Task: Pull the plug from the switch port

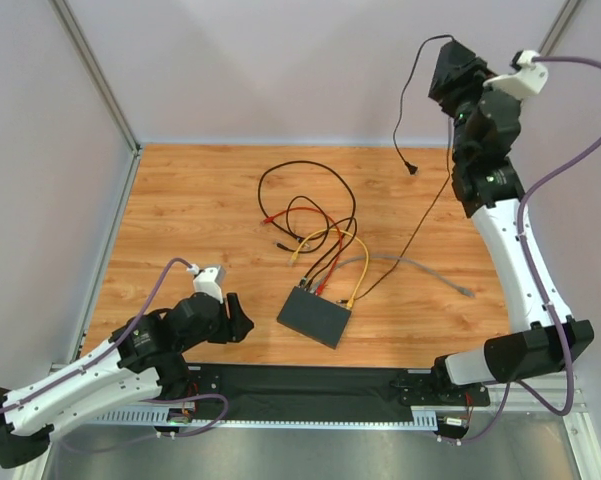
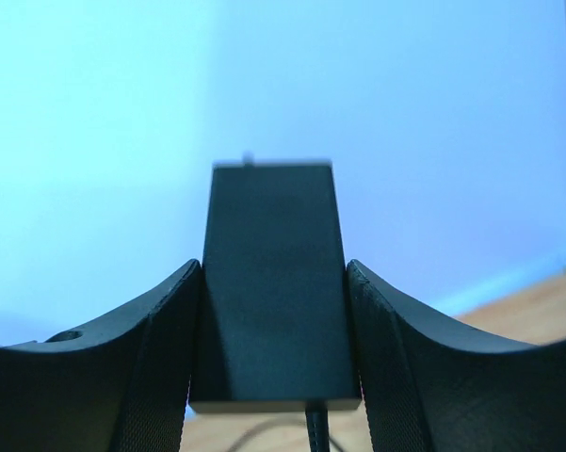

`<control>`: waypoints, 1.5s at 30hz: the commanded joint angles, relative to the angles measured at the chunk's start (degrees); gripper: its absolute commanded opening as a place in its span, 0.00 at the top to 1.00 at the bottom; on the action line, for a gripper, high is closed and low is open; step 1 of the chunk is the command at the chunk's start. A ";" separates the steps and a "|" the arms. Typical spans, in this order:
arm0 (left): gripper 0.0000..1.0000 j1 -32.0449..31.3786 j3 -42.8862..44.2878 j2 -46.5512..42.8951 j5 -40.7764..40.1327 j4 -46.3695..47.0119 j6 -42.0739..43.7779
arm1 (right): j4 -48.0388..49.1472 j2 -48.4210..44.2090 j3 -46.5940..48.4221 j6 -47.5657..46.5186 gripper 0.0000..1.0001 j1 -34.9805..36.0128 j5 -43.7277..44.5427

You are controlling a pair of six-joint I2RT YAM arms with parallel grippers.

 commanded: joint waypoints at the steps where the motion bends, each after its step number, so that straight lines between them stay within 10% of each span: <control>1: 0.37 -0.07 1.98 -1.12 -0.36 -2.37 -0.13 | 4.34 0.10 13.14 -8.18 1.00 -0.09 1.17; 16: 0.37 0.01 3.66 0.46 0.17 -2.29 0.48 | -2.53 5.29 30.05 -11.11 1.00 -3.42 -2.44; 45: 0.37 0.01 2.86 3.72 0.61 -0.35 1.36 | 2.66 8.88 -16.36 -8.29 0.99 -10.28 -0.95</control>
